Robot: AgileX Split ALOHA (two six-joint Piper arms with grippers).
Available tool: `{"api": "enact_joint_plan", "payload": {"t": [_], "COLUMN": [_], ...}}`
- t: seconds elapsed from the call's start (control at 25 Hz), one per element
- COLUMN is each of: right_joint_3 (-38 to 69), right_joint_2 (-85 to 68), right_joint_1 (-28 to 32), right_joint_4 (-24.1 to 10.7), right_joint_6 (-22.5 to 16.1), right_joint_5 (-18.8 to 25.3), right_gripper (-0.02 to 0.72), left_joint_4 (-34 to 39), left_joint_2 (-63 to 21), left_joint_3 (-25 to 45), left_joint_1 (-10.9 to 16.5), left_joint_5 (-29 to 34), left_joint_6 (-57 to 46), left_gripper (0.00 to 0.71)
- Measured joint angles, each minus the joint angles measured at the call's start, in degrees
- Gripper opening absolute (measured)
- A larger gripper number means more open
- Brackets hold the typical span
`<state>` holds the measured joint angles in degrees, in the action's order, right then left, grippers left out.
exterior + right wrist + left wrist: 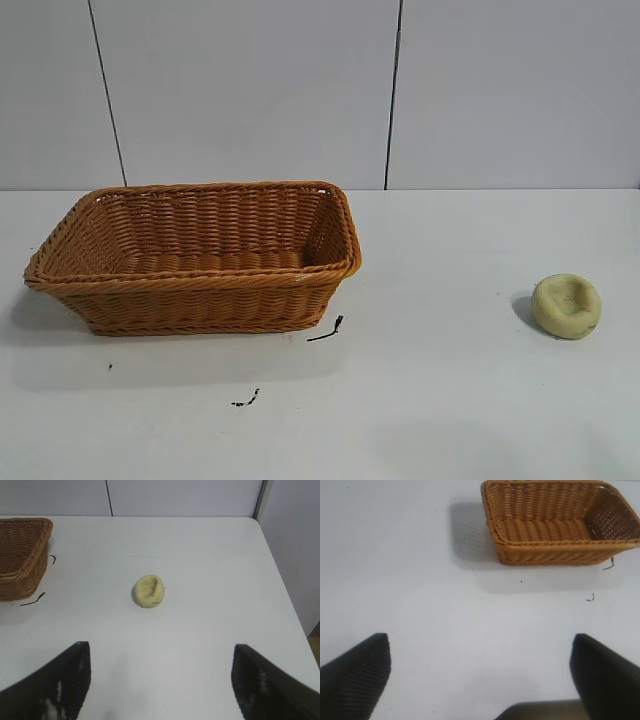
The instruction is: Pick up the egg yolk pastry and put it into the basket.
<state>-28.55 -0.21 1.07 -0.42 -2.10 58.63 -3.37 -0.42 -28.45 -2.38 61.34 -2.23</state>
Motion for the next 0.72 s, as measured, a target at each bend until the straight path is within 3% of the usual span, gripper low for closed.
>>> {"api": "enact_joint_plan", "payload": {"t": [0.44, 0.72], "right_joint_3": [0.0, 0.0], "right_joint_2": [0.0, 0.0], "right_joint_1": [0.0, 0.0], "right_joint_4": [0.0, 0.4], "right_joint_6": [0.0, 0.0], "right_joint_5": [0.0, 0.0], "right_gripper": [0.539, 0.676], "left_joint_4": [0.0, 0.0], "left_joint_2": [0.0, 0.0], "left_joint_3": [0.0, 0.0], "left_joint_1": [0.0, 0.0], "left_joint_5": [0.0, 0.0], "left_joint_6": [0.0, 0.0], "left_gripper": [0.695, 0.695]}}
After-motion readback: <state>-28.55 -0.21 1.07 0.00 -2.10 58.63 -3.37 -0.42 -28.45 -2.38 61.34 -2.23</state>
